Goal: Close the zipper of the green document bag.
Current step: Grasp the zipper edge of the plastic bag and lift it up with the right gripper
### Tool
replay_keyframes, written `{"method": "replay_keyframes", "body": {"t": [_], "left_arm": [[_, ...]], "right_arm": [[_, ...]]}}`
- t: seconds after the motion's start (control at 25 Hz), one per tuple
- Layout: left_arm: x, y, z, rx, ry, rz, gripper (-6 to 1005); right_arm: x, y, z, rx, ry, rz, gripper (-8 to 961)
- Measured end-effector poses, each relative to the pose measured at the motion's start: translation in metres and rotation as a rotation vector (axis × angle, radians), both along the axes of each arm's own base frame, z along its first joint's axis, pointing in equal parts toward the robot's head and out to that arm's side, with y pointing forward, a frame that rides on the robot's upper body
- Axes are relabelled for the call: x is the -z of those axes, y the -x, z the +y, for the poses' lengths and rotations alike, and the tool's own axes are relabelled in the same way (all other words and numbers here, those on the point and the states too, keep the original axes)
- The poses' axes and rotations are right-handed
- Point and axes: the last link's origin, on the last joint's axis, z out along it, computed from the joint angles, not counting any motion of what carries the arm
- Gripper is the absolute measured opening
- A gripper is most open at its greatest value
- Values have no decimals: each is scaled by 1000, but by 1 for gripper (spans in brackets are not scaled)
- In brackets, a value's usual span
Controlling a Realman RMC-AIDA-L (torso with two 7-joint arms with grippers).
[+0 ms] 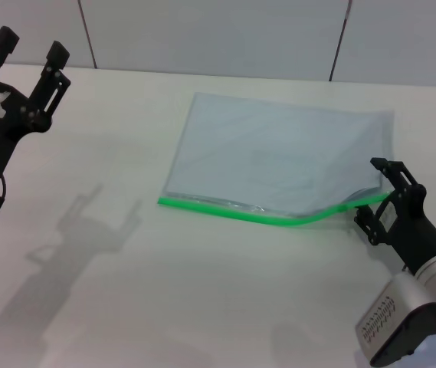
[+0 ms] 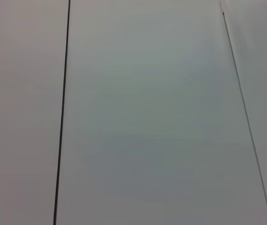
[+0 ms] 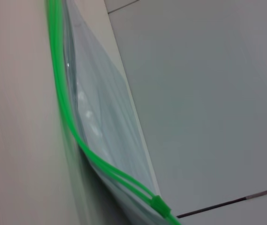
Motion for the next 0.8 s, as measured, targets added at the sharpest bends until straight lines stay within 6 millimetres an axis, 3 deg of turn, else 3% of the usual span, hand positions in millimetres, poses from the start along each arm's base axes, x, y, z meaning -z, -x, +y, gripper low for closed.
{"method": "replay_keyframes", "body": {"t": [0.24, 0.52, 0.8], "left_arm": [[0, 0, 0, 0, 2, 0, 701], [0, 0, 0, 0, 2, 1, 699], [1, 0, 1, -3, 3, 0, 697]], "right_arm": [[3, 2, 1, 1, 14, -1, 747], [8, 4, 1, 6, 41, -6, 532], [12, 12, 0, -9, 47, 1, 246]]}}
